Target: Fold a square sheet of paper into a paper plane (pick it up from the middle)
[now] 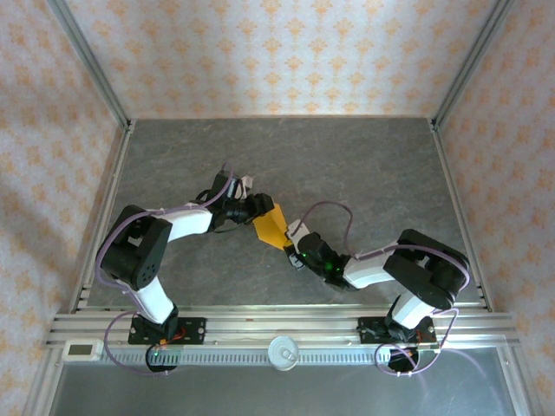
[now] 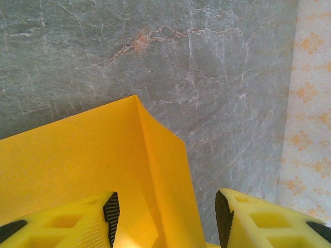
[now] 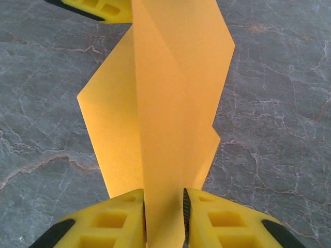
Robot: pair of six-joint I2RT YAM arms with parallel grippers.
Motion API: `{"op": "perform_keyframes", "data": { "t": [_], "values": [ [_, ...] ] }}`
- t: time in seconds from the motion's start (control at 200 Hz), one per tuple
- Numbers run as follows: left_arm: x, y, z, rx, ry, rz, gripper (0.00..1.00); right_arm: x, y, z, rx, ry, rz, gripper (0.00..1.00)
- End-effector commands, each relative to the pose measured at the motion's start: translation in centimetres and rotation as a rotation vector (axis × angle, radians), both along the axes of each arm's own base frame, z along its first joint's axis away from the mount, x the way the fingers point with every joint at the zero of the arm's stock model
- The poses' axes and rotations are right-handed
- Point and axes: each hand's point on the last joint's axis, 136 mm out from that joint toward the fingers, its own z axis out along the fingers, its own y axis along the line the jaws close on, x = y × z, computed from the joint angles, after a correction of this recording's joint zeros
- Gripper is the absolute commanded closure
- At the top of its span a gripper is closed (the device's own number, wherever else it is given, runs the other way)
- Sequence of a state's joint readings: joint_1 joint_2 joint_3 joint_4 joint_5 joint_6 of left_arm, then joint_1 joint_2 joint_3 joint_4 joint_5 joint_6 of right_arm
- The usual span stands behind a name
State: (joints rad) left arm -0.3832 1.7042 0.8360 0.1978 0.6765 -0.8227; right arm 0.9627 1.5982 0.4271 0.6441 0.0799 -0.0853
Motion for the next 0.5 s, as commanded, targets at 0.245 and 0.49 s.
{"op": "perform_keyframes", "data": {
  "t": [0.245,0.49],
  "values": [
    [0.72,-0.48,0.93,-0.043,-0.022,-0.012,0.54,1.51,0.21,0.85,-0.045,-0.087,-0.030,0.74],
    [0.71,-0.48,0.88,-0.039,-0.023,-0.016,0.56,1.41,0.37,0.92,-0.029,-0.086,-0.021,0.81]
  ]
}}
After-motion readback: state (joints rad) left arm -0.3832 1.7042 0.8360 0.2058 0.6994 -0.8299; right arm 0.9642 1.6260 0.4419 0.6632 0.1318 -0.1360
